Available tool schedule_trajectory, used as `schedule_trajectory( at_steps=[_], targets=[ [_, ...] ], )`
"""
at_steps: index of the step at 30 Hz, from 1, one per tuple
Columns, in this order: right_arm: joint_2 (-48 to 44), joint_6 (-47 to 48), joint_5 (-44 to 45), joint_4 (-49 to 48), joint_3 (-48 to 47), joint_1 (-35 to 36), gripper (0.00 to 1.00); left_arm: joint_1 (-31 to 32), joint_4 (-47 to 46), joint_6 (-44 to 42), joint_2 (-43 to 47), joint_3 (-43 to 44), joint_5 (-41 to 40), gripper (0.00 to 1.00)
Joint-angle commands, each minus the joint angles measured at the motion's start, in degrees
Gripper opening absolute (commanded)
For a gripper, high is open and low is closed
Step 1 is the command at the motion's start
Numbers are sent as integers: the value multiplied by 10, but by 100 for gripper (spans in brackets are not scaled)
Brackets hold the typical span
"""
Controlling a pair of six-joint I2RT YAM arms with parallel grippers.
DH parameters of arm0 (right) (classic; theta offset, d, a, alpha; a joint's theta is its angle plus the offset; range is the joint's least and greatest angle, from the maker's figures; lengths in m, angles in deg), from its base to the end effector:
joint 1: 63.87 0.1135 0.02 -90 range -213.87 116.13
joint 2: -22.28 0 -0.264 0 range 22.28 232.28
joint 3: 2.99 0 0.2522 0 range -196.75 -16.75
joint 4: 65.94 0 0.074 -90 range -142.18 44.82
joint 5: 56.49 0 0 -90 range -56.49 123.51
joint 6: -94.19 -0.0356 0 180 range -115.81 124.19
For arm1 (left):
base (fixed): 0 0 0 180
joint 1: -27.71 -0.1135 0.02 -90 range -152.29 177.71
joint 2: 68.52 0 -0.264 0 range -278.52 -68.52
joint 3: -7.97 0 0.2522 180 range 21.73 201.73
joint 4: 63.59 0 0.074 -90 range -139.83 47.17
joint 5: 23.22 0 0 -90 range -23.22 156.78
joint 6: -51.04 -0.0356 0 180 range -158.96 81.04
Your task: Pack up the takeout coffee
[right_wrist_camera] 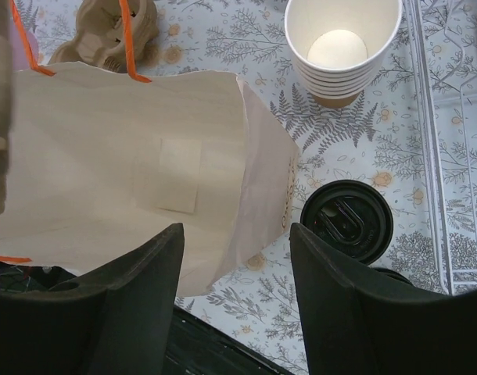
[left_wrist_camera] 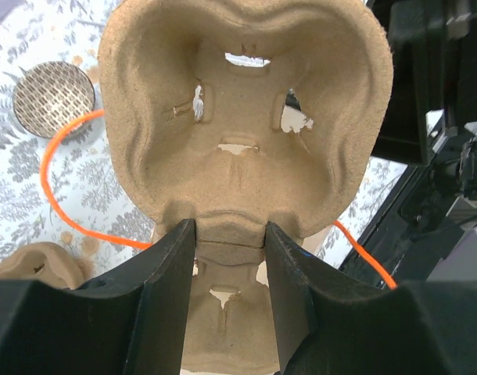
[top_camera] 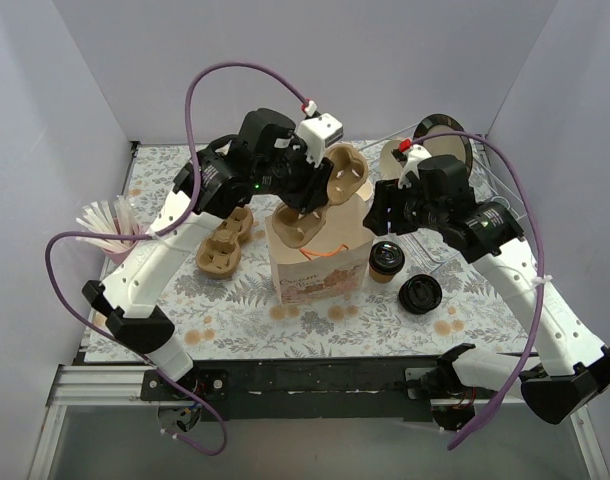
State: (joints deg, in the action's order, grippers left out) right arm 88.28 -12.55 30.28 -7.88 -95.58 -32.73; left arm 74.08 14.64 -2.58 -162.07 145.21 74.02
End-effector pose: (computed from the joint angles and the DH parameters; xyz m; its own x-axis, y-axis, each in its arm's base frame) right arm 0.1972 0.1215 0.4104 -0.5885 -0.0196 -0.8083 -0.4051 0.8723 0.2738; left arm 0.2098 -0.2266 0.4892 -0.7834 -0.0310 -0.6208 0.4037 0.7340 -0.5461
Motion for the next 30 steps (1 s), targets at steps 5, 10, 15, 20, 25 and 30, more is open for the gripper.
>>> schedule_trajectory(
  at_steps=[5,10,15,20,25,30],
  targets=[
    [1,5,-2,-40,10,-1,58,11,18,0,24,-71,5,10],
    [9,6,-6,-37,13,-1,43,17,29,-4,19,-81,-5,10],
    [8,9,-4,-38,15,-1,29,20,35,-13,14,-91,0,10],
    [12,6,-16,-41,19,-2,29,26,35,-26,8,-116,7,10],
    [12,-4,-27,-54,24,-1,23,32,44,-51,4,-116,-27,6],
    [6,-16,-43,-65,34,-1,18,37,32,-61,-4,-119,-46,6]
  ],
)
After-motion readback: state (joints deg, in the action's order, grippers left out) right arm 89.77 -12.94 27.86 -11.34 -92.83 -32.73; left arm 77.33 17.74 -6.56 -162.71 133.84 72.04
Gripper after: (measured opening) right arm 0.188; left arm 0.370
